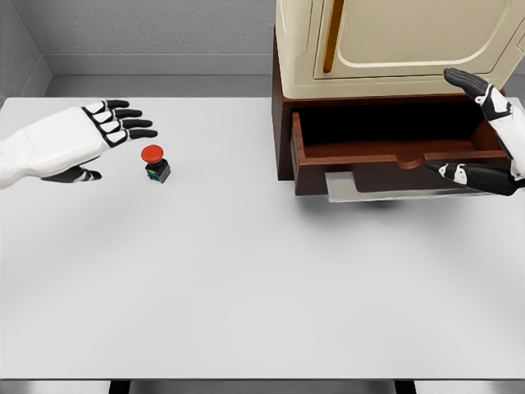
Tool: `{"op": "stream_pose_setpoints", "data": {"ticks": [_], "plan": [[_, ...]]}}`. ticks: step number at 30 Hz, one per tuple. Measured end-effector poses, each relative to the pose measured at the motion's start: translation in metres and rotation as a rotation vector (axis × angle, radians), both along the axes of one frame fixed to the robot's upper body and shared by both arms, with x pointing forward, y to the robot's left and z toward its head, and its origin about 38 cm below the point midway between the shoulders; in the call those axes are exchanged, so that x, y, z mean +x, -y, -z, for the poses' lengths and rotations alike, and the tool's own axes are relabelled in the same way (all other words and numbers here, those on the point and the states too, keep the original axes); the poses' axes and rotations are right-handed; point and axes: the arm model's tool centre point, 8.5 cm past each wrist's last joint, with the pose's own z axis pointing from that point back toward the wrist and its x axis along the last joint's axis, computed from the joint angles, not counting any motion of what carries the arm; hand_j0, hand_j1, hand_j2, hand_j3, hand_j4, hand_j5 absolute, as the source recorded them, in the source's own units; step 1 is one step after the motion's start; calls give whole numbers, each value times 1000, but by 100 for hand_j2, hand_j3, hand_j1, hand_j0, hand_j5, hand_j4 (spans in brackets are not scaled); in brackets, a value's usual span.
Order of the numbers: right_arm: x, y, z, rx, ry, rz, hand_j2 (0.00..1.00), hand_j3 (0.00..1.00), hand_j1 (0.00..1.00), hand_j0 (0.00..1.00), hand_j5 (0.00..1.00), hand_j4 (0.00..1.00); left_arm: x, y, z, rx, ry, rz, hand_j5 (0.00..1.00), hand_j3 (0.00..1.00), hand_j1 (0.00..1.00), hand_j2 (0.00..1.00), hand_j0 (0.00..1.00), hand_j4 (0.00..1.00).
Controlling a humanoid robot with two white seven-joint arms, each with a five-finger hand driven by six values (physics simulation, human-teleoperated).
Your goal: Put the switch into the drawer with left arm, and close the drawer with right arm
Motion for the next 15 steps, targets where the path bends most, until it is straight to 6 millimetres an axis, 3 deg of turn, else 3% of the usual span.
{"op": "stream_pose_setpoints", "data": {"ticks": [4, 11, 15], "plan": [[0, 0, 0, 0, 0, 0, 100, 100, 100, 100, 100, 100, 1, 0, 0, 1, 0, -1, 100, 100, 100, 100, 100, 100], [0, 0, -1, 4, 1, 0, 100, 100, 100, 100, 100, 100, 19, 15, -24, 15, 68, 28, 100, 100, 100, 100, 100, 100], [0, 0, -1, 6, 1, 0, 100, 100, 100, 100, 100, 100, 30, 31, -14, 29, 51, 55, 100, 100, 100, 100, 100, 100]]}}
